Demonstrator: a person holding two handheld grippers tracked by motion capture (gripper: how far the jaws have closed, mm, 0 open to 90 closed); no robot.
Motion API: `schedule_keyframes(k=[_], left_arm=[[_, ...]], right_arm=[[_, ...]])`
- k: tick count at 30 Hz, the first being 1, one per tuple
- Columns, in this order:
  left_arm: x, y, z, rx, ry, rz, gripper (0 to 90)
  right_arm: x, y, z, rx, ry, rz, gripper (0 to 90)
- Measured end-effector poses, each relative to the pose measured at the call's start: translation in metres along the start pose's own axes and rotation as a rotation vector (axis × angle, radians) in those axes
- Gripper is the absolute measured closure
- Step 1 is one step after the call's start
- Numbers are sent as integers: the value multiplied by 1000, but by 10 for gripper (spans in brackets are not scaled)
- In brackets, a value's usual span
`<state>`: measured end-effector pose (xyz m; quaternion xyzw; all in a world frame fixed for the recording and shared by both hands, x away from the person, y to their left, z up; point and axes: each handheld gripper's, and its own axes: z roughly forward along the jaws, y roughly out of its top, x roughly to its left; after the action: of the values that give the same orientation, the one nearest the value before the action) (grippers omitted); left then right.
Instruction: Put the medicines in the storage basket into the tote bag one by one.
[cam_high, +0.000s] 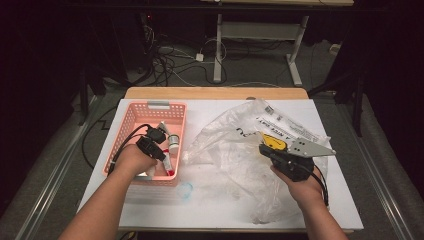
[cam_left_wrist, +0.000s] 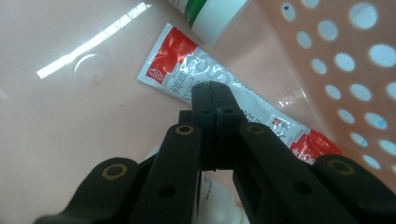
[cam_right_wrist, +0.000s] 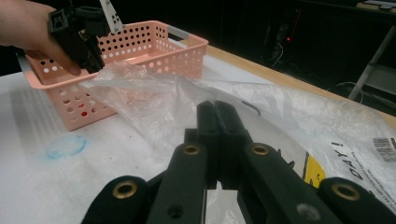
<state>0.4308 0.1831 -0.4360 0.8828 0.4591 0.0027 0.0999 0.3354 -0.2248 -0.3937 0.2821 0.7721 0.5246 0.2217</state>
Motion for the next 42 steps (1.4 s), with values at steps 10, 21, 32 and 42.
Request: schedule_keyframes(k=[10,21,32,42], left_arm=[[-2,5,-4,-38,19,2,879],[-29,3,-3,4,-89,136,879],[-21,6,8,83,-9,147,879],[-2,-3,-14,27,33,56,879]], right_arm=[[0,0,-1,-2,2,-2,900],[3,1,0,-2,5,-8,900],[1,0,-1,1,3,0,900],[2,0,-1,0,4,1,900]])
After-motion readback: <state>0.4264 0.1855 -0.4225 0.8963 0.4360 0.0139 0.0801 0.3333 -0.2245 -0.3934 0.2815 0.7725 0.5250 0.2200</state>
